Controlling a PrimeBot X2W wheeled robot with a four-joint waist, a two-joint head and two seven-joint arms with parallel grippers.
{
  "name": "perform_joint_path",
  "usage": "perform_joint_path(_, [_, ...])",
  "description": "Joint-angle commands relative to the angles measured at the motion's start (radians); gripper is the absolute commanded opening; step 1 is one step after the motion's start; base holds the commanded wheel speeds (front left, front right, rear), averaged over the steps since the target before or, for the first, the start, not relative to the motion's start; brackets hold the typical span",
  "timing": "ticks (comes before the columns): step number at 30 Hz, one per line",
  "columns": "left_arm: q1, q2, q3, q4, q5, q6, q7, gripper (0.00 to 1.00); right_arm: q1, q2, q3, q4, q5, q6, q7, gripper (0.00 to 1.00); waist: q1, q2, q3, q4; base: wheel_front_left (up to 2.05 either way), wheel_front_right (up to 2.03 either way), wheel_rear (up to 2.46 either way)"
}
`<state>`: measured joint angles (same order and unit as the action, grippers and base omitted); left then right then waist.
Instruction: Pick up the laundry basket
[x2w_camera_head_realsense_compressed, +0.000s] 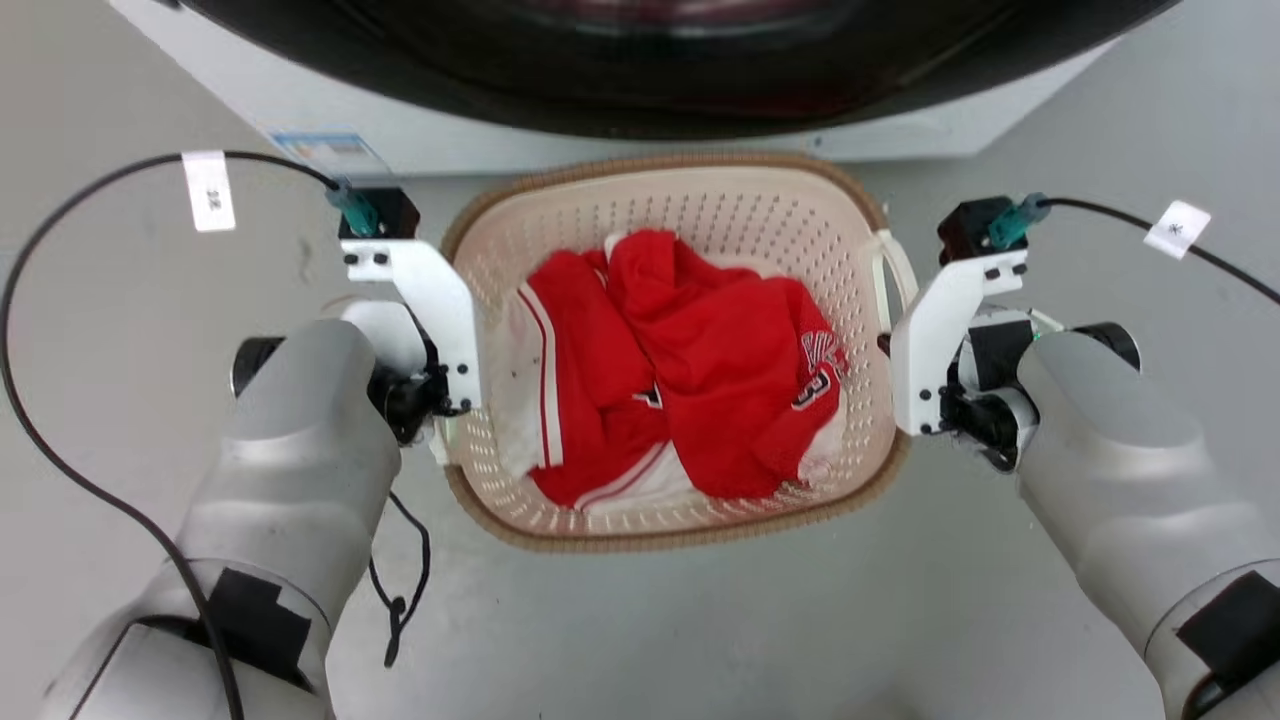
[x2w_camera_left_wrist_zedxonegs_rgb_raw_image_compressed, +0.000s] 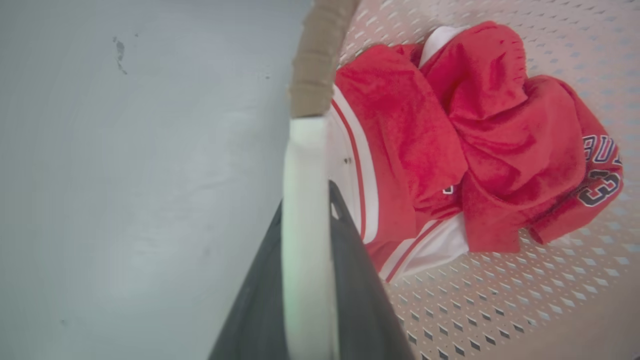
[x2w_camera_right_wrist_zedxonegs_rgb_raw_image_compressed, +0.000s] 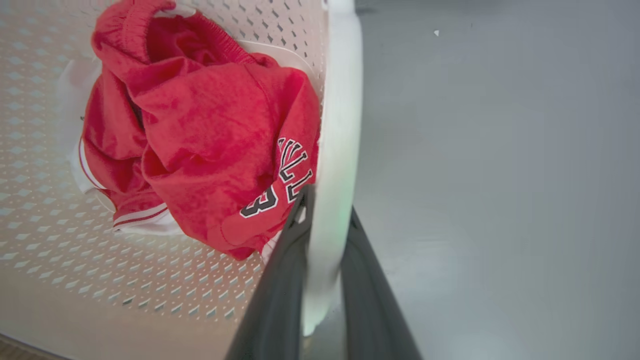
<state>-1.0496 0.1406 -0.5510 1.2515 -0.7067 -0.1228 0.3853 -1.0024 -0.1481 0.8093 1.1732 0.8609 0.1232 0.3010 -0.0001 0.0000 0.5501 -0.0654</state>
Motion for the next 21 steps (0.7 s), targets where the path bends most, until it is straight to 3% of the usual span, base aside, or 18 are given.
perform_joint_path(1, [0.013, -0.040, -0.009, -0.009, -0.008, -0.014, 0.011, 0.00, 0.009, 0.024, 0.008, -0.017, 0.011, 0.014, 0.006, 0.00, 0.0001, 0.0000, -0.080, 0.012, 0.00, 0.00, 0.00])
perform_joint_path(10, [0.071, -0.046, -0.033, -0.006, -0.071, -0.014, 0.107, 0.00, 0.066, 0.027, 0.039, -0.010, 0.096, 0.014, 0.134, 0.00, 0.0001, 0.0000, -0.238, 0.019, 0.00, 0.00, 0.00])
perform_joint_path(21, [0.142, -0.047, -0.057, -0.003, -0.131, -0.014, 0.197, 0.00, 0.103, 0.022, 0.067, 0.005, 0.154, 0.014, 0.213, 0.00, 0.0001, 0.0000, -0.379, 0.023, 0.00, 0.00, 0.00])
